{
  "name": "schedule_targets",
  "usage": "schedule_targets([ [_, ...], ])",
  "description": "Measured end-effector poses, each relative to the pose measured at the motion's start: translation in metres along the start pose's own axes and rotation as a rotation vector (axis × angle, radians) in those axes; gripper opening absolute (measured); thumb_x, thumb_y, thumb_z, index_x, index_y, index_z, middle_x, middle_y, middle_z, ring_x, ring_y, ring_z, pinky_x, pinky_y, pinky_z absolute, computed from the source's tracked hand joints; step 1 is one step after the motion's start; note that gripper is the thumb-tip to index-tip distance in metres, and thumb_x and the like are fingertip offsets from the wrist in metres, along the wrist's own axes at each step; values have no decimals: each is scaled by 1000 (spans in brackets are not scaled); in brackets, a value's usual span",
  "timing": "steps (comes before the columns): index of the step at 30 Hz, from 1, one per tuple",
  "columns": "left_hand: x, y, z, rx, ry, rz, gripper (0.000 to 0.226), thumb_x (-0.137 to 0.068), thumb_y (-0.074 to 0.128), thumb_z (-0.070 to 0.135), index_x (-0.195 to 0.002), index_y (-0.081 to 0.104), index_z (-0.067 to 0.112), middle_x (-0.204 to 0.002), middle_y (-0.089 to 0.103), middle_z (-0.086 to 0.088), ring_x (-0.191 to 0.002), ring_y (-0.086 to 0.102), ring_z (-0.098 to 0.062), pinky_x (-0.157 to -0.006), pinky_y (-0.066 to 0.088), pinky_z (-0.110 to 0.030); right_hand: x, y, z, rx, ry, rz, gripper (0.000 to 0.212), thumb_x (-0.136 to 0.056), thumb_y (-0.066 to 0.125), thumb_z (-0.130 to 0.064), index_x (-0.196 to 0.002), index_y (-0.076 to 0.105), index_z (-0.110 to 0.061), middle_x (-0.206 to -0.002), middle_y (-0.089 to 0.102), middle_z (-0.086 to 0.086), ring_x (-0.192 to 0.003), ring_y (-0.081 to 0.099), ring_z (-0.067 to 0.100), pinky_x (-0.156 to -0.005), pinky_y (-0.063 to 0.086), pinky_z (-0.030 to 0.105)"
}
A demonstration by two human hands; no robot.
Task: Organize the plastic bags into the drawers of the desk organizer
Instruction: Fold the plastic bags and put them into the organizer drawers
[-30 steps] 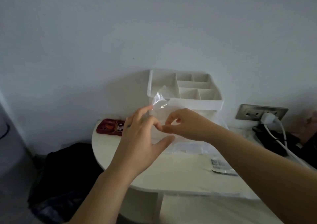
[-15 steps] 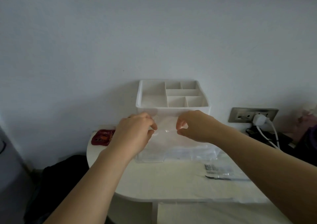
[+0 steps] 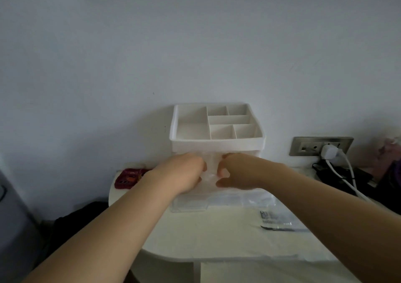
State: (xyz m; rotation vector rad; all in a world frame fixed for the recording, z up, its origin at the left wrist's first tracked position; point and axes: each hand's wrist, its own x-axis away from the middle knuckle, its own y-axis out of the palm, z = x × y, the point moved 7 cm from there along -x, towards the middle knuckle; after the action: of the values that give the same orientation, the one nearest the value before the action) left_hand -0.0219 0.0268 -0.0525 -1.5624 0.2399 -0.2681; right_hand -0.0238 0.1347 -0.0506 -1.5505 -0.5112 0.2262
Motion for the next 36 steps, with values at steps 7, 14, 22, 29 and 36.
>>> schedule_targets([
  [7,-9,7,13,-29,-41,-156,33,-86,64,20,-117,61,9,-120,58,-12,-107,58,-29,-83,47,-32,2,1,4,28,26,-47,38,-92,54,-40,-106,67,-8,-117,62,7,-111,54,20,-97,42,29],
  [14,-17,8,17,-54,-67,-313,33,-88,62,19,-120,58,10,-114,59,-7,-91,52,-22,-74,41,-29,9,-3,8,-60,22,-38,43,-87,63,-37,-123,55,-15,-127,54,0,-111,49,16,-87,35,22],
  [22,-5,-6,17,-21,-25,-219,36,-92,52,13,-128,52,11,-129,55,-8,-111,55,-24,-72,47,-26,17,-10,15,-126,38,-3,51,-89,59,-41,-133,50,-16,-136,49,-1,-122,47,17,-98,34,26],
  [29,45,-45,53,382,196,300,38,-96,48,14,-132,53,28,-132,53,10,-115,52,-2,-94,37,-12,86,-57,38,-430,-94,410,22,-83,57,-44,-101,68,-35,-93,68,-22,-83,61,-11,-71,47,4],
  [36,65,13,146,514,496,207,27,-95,48,15,-113,66,24,-108,61,15,-98,56,4,-88,44,-14,133,20,104,-531,51,347,8,-84,66,-31,-77,68,-34,-72,69,-21,-66,62,-7,-60,44,4],
])
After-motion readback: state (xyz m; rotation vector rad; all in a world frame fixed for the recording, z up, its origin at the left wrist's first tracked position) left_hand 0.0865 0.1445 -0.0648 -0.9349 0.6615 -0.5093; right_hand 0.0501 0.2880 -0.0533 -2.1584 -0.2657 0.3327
